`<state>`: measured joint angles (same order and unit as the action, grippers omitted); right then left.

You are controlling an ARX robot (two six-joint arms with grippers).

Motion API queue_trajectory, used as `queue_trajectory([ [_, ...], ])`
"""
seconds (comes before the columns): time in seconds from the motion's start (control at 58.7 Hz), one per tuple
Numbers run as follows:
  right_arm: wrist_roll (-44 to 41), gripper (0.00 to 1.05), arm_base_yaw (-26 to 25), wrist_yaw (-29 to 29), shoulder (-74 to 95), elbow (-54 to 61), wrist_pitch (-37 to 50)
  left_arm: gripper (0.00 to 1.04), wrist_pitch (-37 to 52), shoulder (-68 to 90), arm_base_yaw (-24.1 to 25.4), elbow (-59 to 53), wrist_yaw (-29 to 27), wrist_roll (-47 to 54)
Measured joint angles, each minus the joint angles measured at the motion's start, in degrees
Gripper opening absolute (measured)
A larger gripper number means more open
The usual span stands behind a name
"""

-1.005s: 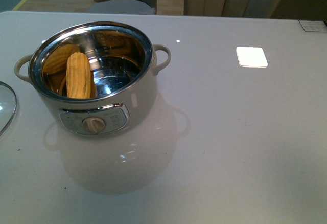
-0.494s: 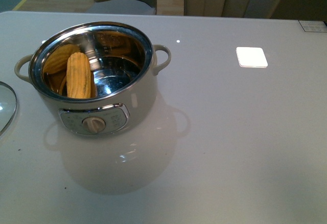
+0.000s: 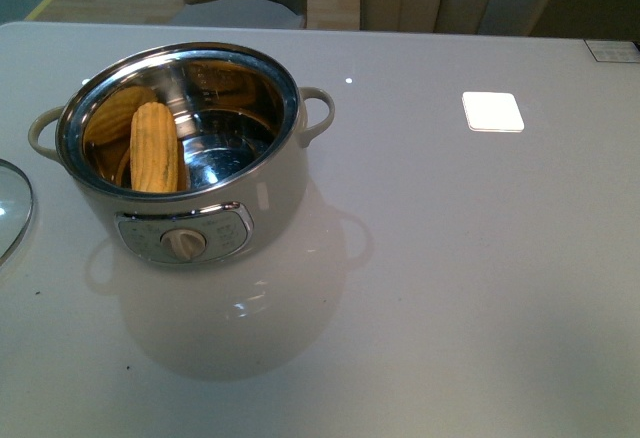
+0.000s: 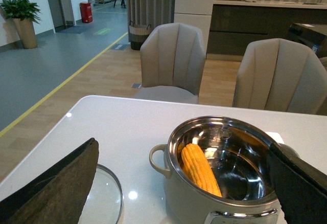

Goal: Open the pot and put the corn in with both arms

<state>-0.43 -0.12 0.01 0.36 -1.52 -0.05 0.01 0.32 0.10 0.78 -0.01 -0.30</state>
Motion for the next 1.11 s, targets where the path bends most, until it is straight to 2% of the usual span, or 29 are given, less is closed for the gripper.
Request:
queue_trajectory([
  [0.102, 0.00, 0.75, 0.00, 0.00, -0.02, 0.00, -0.02, 0.98, 0.00, 0.00, 0.00, 0.00, -0.02, 0.00],
  [0.17, 0.00, 0.92, 0.00, 0.00, -0.02, 0.00, 0.00, 0.98, 0.00, 0.00, 0.00, 0.00, 0.00, 0.00],
  [0.221, 0.04, 0.97, 0.00, 0.00, -0.02, 0.00, 0.00, 0.98, 0.00, 0.00, 0.00, 0.00, -0.02, 0.00],
  [1.107, 0.04, 0.96, 0.00, 0.00, -0.02, 0.00, -0.02, 0.98, 0.00, 0.00, 0.00, 0.00, 0.00, 0.00],
])
